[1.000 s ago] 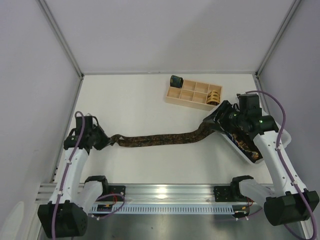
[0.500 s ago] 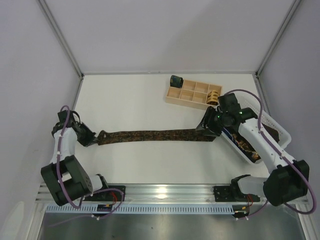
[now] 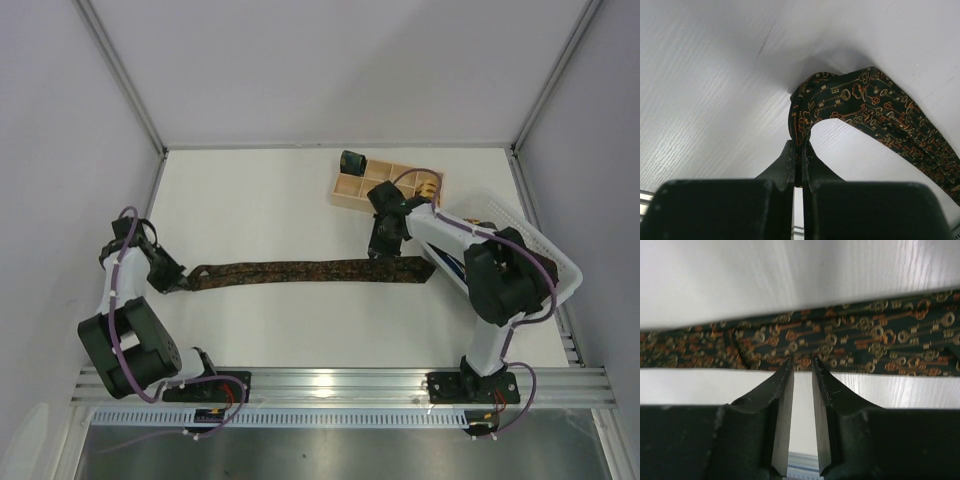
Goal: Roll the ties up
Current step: Move the tie to the center of the board, then flatten the tie
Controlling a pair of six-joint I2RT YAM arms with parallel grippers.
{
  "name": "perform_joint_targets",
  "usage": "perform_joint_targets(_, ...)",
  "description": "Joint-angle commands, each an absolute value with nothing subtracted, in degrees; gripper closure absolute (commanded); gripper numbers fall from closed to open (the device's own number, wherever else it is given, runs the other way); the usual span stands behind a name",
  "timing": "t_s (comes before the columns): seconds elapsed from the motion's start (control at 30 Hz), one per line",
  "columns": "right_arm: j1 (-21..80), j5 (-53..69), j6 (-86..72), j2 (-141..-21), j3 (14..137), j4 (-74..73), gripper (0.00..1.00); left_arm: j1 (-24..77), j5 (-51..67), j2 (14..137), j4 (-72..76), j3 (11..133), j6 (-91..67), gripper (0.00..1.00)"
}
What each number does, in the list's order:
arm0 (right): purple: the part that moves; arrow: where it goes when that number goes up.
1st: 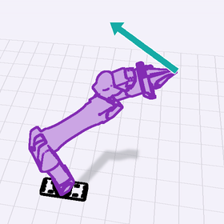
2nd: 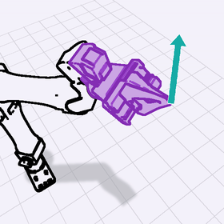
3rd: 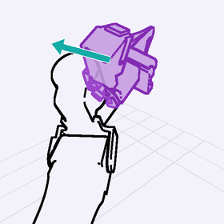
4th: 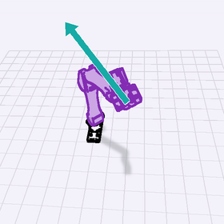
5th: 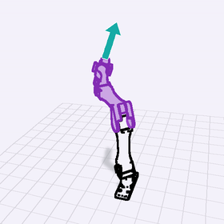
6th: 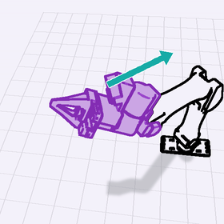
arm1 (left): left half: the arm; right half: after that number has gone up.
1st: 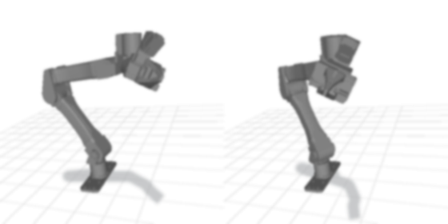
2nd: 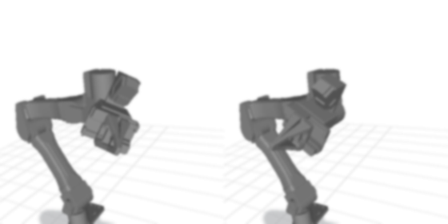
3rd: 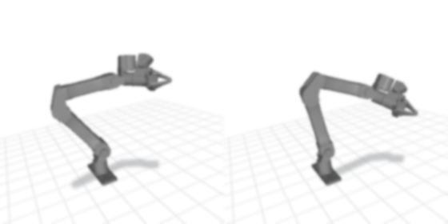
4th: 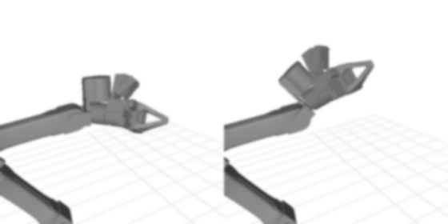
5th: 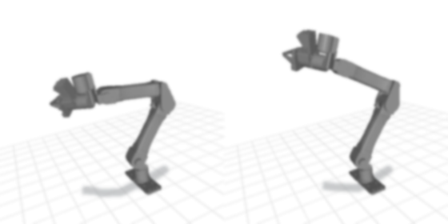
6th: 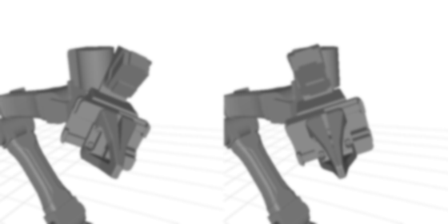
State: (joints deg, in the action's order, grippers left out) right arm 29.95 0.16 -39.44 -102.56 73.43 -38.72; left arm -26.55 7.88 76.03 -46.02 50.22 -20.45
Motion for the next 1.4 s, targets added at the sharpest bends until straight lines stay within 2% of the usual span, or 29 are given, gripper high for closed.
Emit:
perform_joint_targets(0.0,30.49,-6.23,-40.43,-107.56,78.82,-40.33,0.74,-27.16,6.49,75.15,-48.07,51.24,-20.3,1.0)
perform_joint_targets(0.17,33.13,-7.38,-40.96,-112.66,79.71,-39.2,0.69,-27.33,5.53,74.27,-48.52,51.5,-21.09,0.99)
perform_joint_targets(0.27,33.92,-5.45,-39.11,-118.64,84.44,-37.35,0.68,-27.33,6.86,74.36,-48.34,50.8,-21.27,0.99)
perform_joint_targets(0.5,37.35,-5.54,-35.34,-131.39,100.79,-37.88,0.66,-27.33,5.98,71.46,-49.39,50.98,-21.97,0.94)
perform_joint_targets(0.63,37.09,-4.31,-29.02,-139.47,119.02,-42.51,0.65,-27.33,4.84,70.23,-51.84,52.29,-22.58,0.94)
perform_joint_targets(0.7,36.83,-3.78,-26.64,-143.08,122.86,-45.16,0.65,-27.33,5.88,68.91,-52.03,52.21,-22.85,0.94)
perform_joint_targets(0.87,35.77,1.92,-25.67,-141.95,117.26,-41.84,0.64,-27.33,10.71,66.71,-52.03,51.68,-22.85,0.99)
perform_joint_targets(1.0,35.95,4.21,-23.65,-146.4,123.54,-42.1,0.64,-26.64,16.86,64.34,-51.07,44.68,-23.99,0.99)
perform_joint_targets(1.1,36.12,6.41,-22.76,-149.49,129.35,-41.92,0.63,-23.74,23.27,61.8,-47.91,37.82,-25.57,1.0)
perform_joint_targets(1.2,35.77,6.15,-23.37,-152.13,132.44,-40.96,0.61,-15.23,24.52,60.21,-46.76,34.9,-29.35,0.99)
perform_joint_targets(1.3,35.33,6.68,-24.96,-154.24,135.78,-38.25,0.58,-0.93,24.08,58.28,-44.83,33.84,-35.48,1.0)
perform_joint_targets(1.37,35.42,6.94,-25.83,-155.73,138.77,-37.18,0.56,3.23,24.6,57.57,-44.74,33.4,-37.7,1.0)
